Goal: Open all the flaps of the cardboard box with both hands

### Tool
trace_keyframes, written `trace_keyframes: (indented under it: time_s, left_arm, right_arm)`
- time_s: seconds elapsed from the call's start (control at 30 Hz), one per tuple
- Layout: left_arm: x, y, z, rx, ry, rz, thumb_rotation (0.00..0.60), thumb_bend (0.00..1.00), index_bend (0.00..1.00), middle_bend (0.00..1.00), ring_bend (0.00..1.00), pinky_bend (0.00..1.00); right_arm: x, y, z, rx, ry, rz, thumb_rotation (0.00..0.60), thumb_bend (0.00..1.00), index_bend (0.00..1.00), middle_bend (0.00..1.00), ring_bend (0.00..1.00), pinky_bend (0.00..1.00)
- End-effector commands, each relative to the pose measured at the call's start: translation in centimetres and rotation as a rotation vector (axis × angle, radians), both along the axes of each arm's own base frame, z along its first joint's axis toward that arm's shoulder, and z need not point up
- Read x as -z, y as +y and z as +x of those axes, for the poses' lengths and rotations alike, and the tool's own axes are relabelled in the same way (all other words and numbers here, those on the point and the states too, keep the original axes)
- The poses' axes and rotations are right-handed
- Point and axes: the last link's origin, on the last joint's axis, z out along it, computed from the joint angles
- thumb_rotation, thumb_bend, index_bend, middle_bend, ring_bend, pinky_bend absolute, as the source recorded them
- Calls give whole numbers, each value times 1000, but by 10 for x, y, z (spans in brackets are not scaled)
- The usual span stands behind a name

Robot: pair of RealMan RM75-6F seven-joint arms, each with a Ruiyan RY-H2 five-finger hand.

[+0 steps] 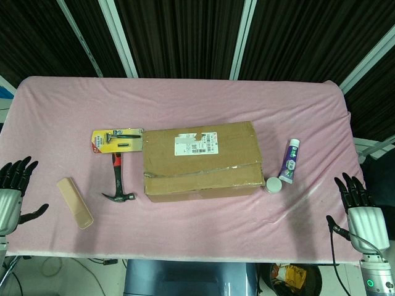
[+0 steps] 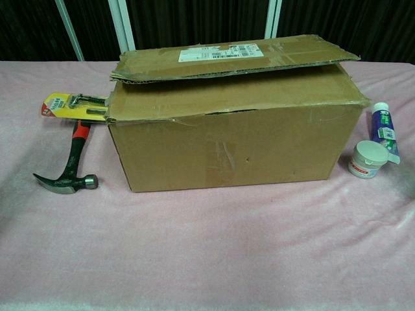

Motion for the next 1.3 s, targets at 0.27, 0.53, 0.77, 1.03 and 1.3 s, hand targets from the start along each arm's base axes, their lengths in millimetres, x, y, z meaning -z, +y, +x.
trace_keyframes:
  time_s: [0.27,0.53,0.77,1.03,1.3]
  left_arm:
    - [11,40,67,160,-14,-37,600,177,0,0,0,0]
    - [46,76,134,264,-3,-138,600,242,0,0,0,0]
    - [83,87,177,332,10,-219,600,243,0,0,0,0]
    - [116,93,206,387,49,-268,600,243,0,0,0,0]
    - [128,106,221,430,103,-260,600,299,0,0,0,0]
  right_arm:
    - [-1,-4,-4,21,-16,-2,600,284,0,1,7,225]
    - [-1,-9,-6,45,-38,0,600,284,0,0,6,225]
    - [0,-11,-7,54,-57,11,600,284,0,0,6,225]
    - [0,-13,-8,72,-86,16,600,284,0,0,6,225]
    - [-1,-14,-8,79,-97,14,600,284,0,1,6,225]
